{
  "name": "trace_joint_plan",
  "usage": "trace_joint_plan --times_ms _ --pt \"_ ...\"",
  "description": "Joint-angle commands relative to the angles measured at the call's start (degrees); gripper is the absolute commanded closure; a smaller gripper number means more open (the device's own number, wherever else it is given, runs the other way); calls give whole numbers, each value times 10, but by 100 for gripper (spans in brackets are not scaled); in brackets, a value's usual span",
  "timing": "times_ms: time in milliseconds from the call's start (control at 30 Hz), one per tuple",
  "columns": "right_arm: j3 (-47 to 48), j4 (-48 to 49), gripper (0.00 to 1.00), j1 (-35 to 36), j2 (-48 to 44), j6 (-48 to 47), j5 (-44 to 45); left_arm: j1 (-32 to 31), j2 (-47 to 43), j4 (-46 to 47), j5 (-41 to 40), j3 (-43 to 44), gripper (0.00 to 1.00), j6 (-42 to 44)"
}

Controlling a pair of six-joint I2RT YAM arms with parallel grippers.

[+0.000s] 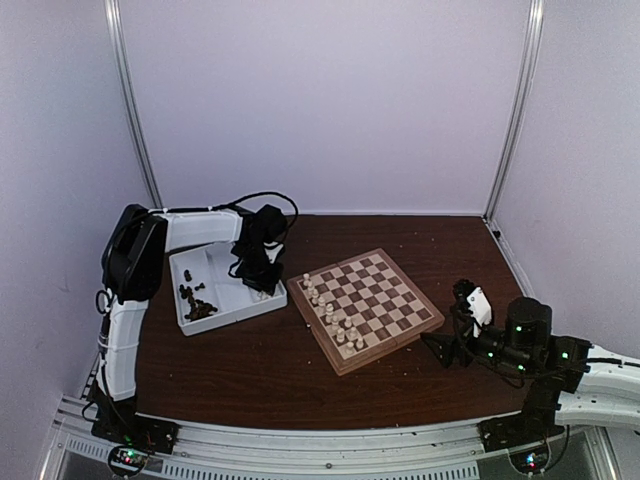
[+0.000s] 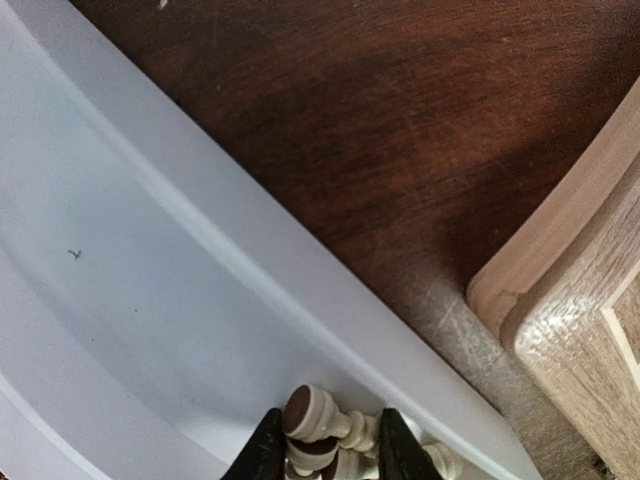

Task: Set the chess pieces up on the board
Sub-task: Pick up the chess piece from the storage box.

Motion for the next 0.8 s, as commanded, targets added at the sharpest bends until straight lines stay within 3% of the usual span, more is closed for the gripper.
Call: trace_joint_plan --times_ms 0,267,767 --pt "0 14 3 0 0 -3 -1 3 -3 -22 3 1 72 -7" --pt "0 15 2 0 2 -3 -3 3 -86 38 -32 -65 82 -23" --pt "0 15 2 0 4 -4 -6 3 -167 96 -19 -129 82 -52"
